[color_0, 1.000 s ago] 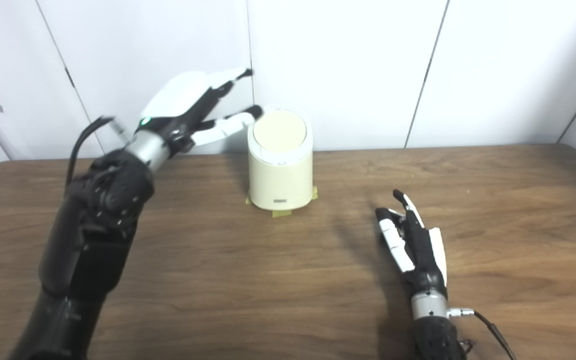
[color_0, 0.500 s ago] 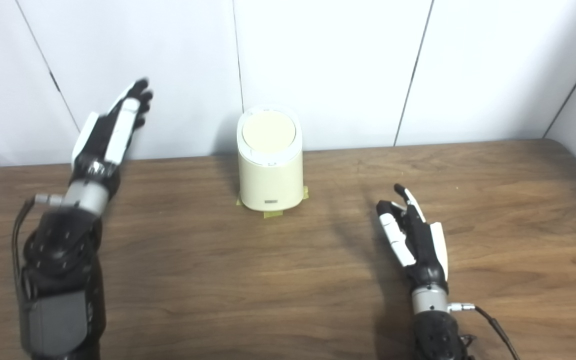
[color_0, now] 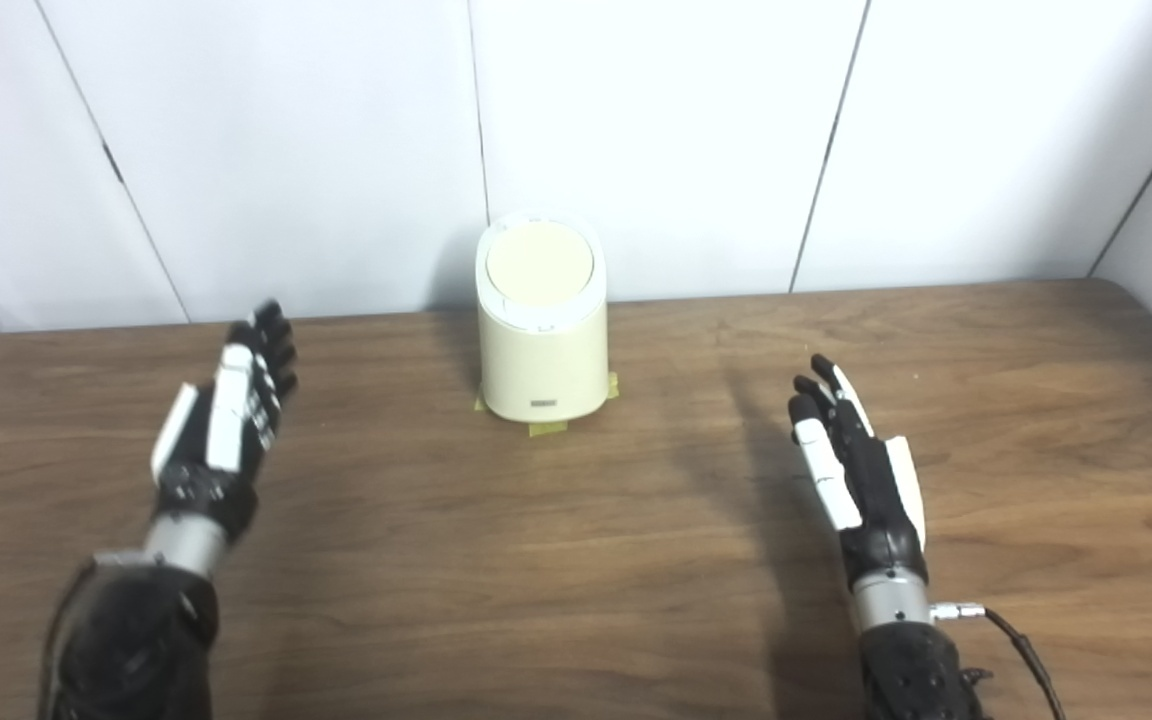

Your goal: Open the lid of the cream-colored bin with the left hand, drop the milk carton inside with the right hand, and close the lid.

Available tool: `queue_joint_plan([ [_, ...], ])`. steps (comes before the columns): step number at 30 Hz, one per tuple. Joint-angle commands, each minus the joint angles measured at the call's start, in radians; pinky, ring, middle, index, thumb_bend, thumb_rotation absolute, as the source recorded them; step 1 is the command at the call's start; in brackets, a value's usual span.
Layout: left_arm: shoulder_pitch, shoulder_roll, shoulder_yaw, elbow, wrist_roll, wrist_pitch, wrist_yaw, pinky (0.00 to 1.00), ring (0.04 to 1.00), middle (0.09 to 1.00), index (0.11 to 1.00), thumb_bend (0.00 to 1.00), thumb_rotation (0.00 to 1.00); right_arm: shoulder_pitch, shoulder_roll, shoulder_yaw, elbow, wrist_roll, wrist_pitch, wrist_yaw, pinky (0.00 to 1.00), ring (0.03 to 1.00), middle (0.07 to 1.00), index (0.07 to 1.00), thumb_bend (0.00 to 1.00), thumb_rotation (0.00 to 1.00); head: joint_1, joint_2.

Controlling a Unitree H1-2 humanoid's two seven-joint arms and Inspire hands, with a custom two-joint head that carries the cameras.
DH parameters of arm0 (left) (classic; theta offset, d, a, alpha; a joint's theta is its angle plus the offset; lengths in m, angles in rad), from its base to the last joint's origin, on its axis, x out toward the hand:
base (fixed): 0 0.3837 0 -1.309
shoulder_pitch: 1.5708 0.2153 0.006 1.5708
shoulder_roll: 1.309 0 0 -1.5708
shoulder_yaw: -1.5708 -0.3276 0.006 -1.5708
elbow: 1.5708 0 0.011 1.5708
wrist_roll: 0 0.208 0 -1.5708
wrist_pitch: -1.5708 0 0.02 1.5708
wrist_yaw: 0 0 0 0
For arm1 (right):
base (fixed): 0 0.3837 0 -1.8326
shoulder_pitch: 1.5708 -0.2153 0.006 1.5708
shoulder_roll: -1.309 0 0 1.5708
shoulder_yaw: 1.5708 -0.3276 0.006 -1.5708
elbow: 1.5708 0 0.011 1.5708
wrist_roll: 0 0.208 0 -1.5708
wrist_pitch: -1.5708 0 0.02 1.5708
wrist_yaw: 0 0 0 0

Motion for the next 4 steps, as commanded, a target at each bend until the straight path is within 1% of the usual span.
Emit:
queue_joint_plan([
  [1, -0.016, 0.005, -0.007, -0.044, -0.023, -0.062, 0.011, 1.00, 1.000, 1.000, 1.000, 0.49, 1.00, -0.024, -0.005, 0.004, -0.057, 0.026, 0.003, 0.025, 0.82, 0.905, 0.914, 0.963, 0.50, 0.98, -0.004, 0.000],
  [2, 0.001, 0.001, -0.013, -0.049, -0.023, -0.070, 0.016, 1.00, 1.000, 1.000, 1.000, 0.47, 1.00, -0.024, -0.004, 0.001, -0.070, 0.055, 0.013, 0.043, 0.85, 0.924, 0.930, 0.971, 0.49, 0.97, -0.006, -0.001],
  [4, 0.026, -0.006, -0.024, -0.055, -0.026, -0.083, 0.023, 1.00, 1.000, 1.000, 1.000, 0.46, 1.00, -0.024, 0.000, -0.007, -0.090, 0.103, 0.027, 0.066, 0.88, 0.938, 0.940, 0.974, 0.49, 0.96, -0.007, -0.001],
])
